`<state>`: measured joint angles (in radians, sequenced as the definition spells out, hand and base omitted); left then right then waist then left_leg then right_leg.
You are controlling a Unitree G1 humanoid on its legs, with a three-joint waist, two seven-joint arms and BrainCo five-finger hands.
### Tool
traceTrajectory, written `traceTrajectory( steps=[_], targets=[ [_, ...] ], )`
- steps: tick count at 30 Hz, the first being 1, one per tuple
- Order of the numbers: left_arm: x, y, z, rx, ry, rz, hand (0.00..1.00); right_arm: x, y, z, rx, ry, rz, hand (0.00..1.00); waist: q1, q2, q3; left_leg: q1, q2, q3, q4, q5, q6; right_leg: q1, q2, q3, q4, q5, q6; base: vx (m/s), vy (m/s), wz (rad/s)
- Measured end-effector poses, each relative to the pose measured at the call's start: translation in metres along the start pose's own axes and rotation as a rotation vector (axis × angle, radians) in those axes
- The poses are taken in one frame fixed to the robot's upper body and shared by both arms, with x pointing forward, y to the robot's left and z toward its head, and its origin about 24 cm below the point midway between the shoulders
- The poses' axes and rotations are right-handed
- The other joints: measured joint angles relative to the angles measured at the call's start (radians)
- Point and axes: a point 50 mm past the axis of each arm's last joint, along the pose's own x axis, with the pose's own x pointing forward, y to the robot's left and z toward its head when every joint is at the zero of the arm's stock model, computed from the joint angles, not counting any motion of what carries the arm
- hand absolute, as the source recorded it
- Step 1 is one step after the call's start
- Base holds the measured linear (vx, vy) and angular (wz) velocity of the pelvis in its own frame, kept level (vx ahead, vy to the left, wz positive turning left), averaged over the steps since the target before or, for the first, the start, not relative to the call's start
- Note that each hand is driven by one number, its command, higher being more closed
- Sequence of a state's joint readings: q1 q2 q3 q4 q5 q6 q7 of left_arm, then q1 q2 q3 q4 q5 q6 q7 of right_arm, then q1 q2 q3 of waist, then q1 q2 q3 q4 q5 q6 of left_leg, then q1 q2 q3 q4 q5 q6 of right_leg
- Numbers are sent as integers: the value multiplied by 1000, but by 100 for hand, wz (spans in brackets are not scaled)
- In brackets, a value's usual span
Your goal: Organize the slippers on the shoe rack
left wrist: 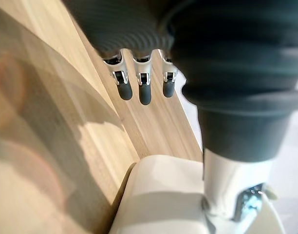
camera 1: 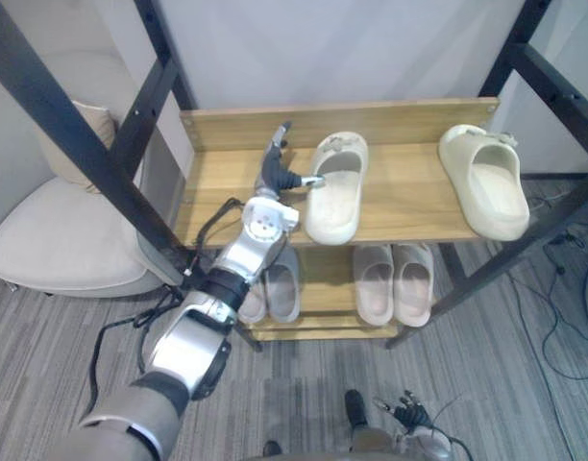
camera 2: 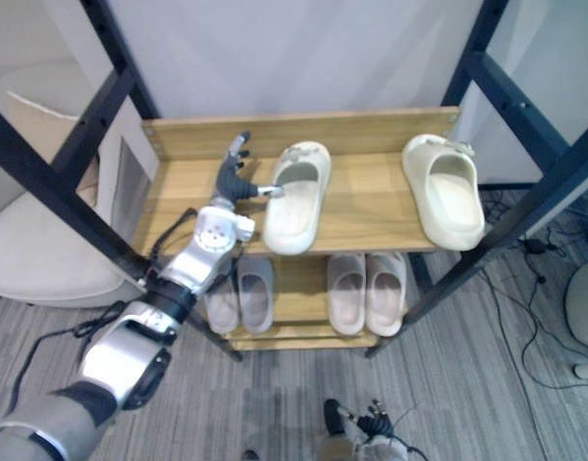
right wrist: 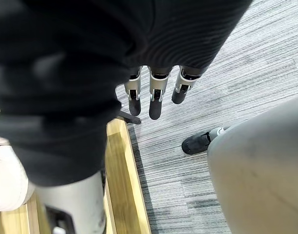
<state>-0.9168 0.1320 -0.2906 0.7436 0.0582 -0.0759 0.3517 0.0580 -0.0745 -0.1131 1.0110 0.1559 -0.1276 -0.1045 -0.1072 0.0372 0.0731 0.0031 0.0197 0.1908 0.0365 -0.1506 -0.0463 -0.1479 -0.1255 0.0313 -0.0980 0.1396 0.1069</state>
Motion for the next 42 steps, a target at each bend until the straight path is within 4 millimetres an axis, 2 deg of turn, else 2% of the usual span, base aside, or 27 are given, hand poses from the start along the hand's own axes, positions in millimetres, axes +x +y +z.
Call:
traceTrajectory(
  steps=[17,18,23,26,31,42],
  targets=[
    [4,1,7,36,-23,-1,0,1,0,4,1,-16,6,0,-2,14,11,-2,3,9,-1,-1,-1,-7,5,6,0,2,-2,0,-9,-2],
    [5,0,7,37,-26,-2,100,1,0,5,1,-17,6,0,-2,14,11,-2,3,9,-1,-1,-1,-8,5,6,0,1,-2,0,0,0],
    [8,-2,14,53,-46,-12,100,2,0,6,1,-21,6,0,-1,21,17,-5,2,9,0,0,-1,-10,2,9,1,2,-2,0,0,0],
    [14,-6,34,78,-100,-29,100,2,0,6,2,-21,7,0,2,21,17,-33,-6,11,5,2,3,-37,-3,20,8,11,3,-7,-3,-2],
    [16,-12,45,68,-126,-42,100,2,1,6,4,-20,7,0,1,21,17,-36,-14,15,12,2,4,-46,-14,42,8,17,10,-13,-8,-8],
    [16,-13,33,71,-75,-42,100,2,-4,7,25,-20,-12,0,0,23,17,-18,-10,17,9,3,2,-34,-2,35,0,23,-3,-35,-35,-3]
  ],
)
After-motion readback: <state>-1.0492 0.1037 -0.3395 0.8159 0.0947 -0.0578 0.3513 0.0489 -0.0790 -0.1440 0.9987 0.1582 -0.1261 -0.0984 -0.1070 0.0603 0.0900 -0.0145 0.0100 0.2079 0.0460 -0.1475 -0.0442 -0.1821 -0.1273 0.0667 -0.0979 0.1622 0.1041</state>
